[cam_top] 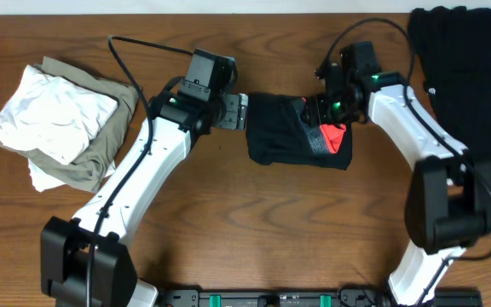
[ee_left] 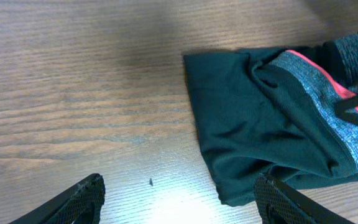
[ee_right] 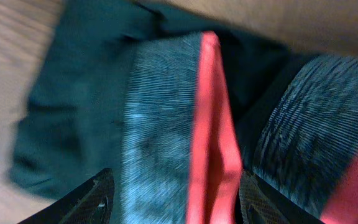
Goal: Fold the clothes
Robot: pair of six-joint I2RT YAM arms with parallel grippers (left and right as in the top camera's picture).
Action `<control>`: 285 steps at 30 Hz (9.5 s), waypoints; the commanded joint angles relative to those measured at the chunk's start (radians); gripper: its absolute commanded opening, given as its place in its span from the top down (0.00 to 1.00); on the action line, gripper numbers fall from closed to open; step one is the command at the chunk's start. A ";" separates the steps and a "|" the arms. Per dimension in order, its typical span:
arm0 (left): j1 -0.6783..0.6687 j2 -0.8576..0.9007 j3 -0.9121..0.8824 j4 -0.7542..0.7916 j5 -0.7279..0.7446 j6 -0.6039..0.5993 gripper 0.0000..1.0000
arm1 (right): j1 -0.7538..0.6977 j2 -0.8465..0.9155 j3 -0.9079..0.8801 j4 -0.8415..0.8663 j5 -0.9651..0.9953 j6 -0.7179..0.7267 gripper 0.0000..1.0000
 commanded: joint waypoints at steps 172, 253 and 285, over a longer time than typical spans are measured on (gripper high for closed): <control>0.000 0.009 -0.002 -0.048 0.030 -0.008 0.20 | -0.171 0.089 -0.040 -0.102 -0.410 -0.060 0.79; 0.000 0.009 -0.002 -0.048 0.030 -0.008 0.20 | -0.159 -0.001 -0.134 -0.043 -0.175 0.053 0.80; 0.000 0.009 -0.002 -0.051 0.030 -0.008 0.20 | -0.168 -0.001 -0.182 0.021 -0.363 0.081 0.73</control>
